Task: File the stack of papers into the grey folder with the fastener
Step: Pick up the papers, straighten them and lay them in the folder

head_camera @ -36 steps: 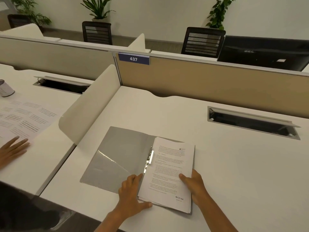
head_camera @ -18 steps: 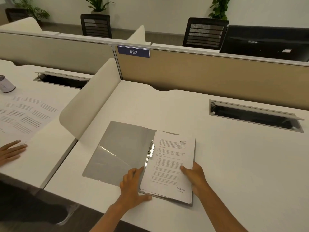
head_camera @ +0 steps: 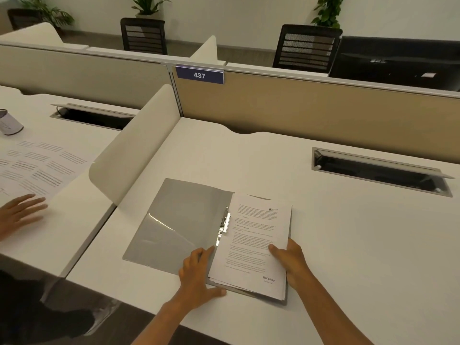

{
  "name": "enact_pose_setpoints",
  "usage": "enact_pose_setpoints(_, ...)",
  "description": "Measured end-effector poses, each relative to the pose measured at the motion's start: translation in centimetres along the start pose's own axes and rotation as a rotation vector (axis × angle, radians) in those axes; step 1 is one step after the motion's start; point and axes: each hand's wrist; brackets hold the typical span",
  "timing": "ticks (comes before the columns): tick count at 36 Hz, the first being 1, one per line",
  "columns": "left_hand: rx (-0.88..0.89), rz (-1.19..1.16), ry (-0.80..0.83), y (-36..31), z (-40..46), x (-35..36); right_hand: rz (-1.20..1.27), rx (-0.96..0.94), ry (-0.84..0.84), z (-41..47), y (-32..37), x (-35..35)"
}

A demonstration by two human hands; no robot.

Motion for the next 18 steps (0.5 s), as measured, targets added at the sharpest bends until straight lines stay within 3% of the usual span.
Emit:
enact_pose_setpoints(13,0.004,0.004,0.009,-0.27,-0.04,-0.10,-0.060,0.012,0.031,0.17,0.57,-0.13)
enact_pose_setpoints(18,0.004,0.022,0.005,-0.46,-0.06,-0.25,-0.288,-0.039,-0.135,0.23,0.92,-0.21)
Point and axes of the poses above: each hand's wrist, its own z-axis towards the middle knuckle, its own x-axis out of the palm, y = z × x, and after that the axes turned 12 degrees about x, right-handed
